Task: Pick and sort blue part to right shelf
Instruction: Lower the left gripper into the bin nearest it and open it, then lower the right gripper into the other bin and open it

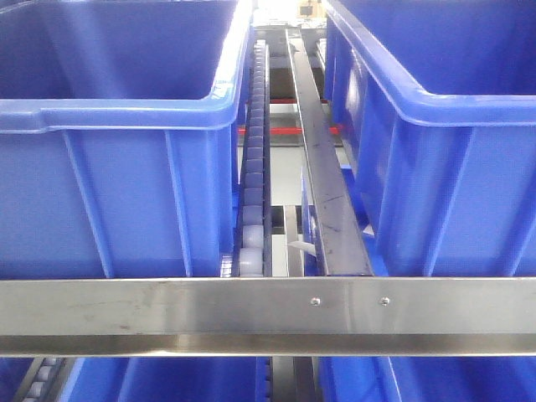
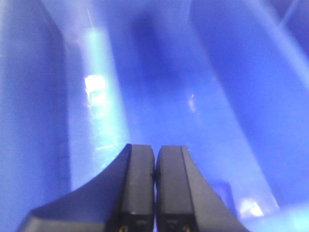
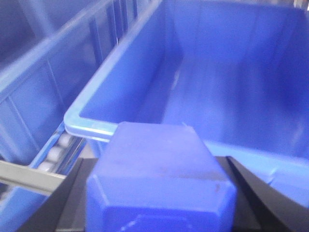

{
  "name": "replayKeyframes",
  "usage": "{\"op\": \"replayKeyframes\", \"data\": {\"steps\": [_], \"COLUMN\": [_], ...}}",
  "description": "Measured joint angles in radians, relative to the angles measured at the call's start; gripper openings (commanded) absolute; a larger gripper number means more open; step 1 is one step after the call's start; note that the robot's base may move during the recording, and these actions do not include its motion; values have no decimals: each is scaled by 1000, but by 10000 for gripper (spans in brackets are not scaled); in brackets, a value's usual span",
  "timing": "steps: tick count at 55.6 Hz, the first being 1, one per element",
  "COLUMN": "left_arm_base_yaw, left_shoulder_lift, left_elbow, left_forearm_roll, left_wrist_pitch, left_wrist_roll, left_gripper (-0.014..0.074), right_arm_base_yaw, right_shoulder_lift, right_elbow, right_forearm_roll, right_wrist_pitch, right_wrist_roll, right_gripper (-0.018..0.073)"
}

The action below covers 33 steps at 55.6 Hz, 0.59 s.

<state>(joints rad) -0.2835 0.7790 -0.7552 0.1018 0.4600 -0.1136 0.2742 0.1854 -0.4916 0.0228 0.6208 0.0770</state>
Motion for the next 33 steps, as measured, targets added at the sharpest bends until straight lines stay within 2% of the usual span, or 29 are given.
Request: {"op": "replayKeyframes", "data": {"steps": [10,22,33], "left_arm_base_yaw": [0,0,0], "left_shoulder_lift": [-221,-428,-533], "left_elbow": [138,291,335], "left_forearm_roll": [0,0,26], "left_wrist_pitch": [-43,-95,-63], "left_wrist_roll": [0,-2,-49], "left_gripper": [125,126,127], "right_arm_base_yaw": [0,-6,-110], "right_shoulder_lift": [223,553,830], "right_elbow": [-119,-327,-559], "right_forearm_roll": [-34,-137,-148], "right_wrist_pitch": [18,114,190], "right_wrist_roll": [76,137,142], "right_gripper": [227,227,227]}}
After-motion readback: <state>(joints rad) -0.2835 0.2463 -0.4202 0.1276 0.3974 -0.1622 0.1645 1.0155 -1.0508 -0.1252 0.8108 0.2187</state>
